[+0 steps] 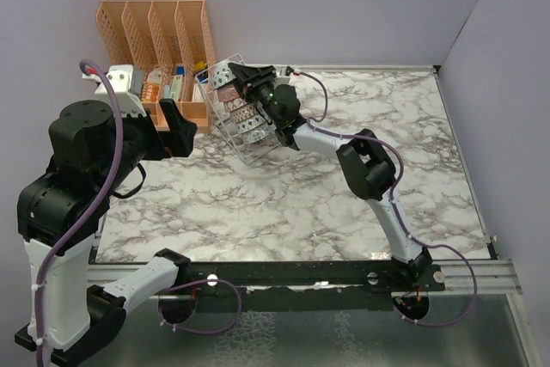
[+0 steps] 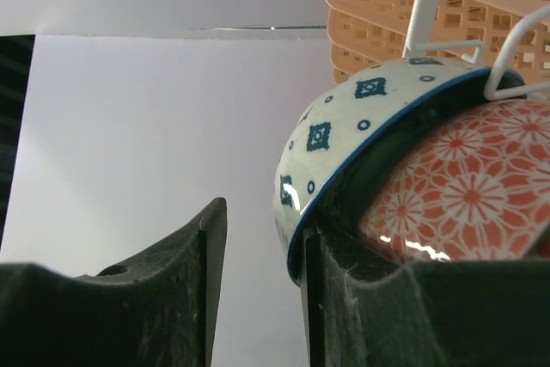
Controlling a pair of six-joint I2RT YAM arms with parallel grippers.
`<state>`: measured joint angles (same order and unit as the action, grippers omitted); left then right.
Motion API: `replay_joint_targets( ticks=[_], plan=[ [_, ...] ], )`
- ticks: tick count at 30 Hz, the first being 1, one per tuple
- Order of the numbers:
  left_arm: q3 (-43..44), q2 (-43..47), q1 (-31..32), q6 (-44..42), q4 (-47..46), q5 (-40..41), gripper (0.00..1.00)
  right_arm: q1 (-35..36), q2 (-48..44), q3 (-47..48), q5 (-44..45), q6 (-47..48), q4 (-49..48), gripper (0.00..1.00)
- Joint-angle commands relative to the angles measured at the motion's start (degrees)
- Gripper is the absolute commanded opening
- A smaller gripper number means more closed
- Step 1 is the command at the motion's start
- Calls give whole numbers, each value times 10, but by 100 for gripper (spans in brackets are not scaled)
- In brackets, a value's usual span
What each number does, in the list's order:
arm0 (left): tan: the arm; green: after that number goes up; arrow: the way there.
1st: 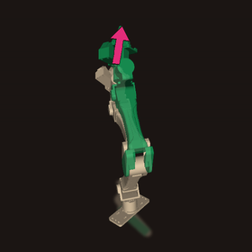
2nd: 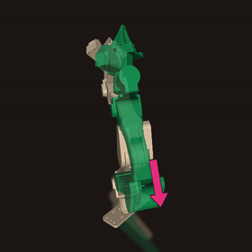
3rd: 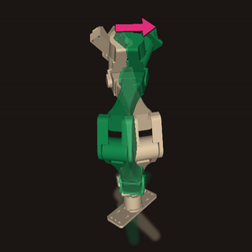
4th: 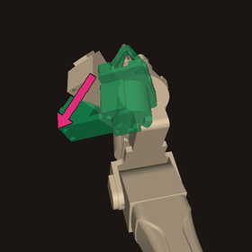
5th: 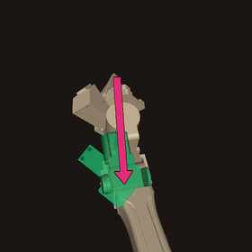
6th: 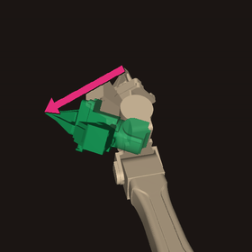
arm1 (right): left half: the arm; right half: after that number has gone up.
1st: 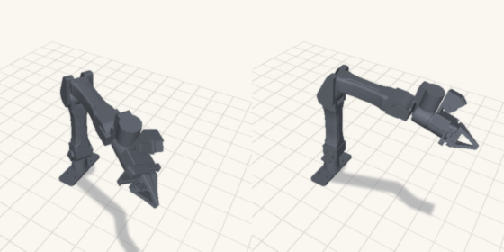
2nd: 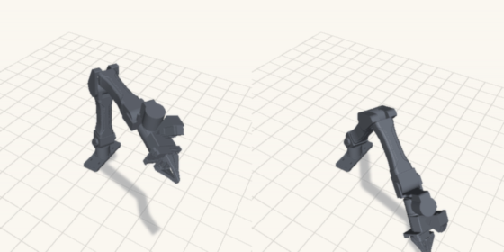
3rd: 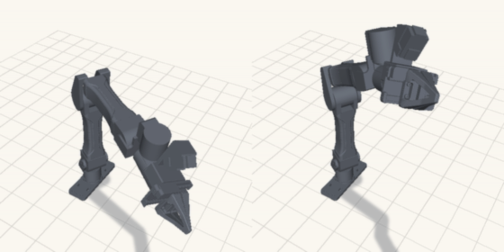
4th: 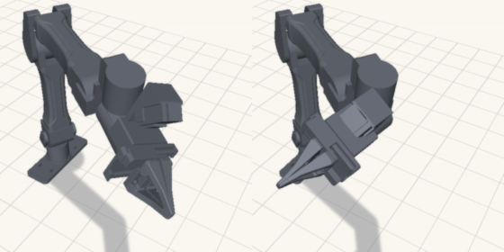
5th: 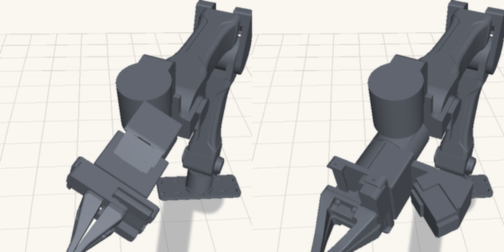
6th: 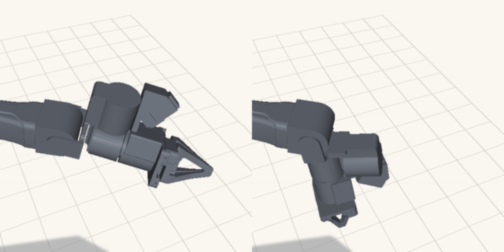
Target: Load the bowls into the dish rack
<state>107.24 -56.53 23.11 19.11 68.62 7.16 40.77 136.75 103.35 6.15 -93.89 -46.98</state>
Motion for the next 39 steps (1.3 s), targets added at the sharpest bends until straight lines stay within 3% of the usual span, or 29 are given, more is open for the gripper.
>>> replay_joint_targets(
  ticks=[1, 15, 25, 33, 39],
  plan=[
    [-6, -1, 3, -4, -13, 10, 99, -9, -48, -36, 11, -6, 18, 38],
    [-6, -7, 3, 11, -15, 12, 99, -13, -131, -128, -14, -12, 71, 38],
    [2, -20, 3, 41, 8, -29, 99, -13, -234, -214, -26, 21, 117, 38],
    [8, -62, 3, 113, 60, -49, 99, -13, -370, -264, -47, 149, 281, 41],
    [2, -80, 3, 197, 94, 53, 99, -14, -481, -280, -42, 288, 467, 48]
  ],
)
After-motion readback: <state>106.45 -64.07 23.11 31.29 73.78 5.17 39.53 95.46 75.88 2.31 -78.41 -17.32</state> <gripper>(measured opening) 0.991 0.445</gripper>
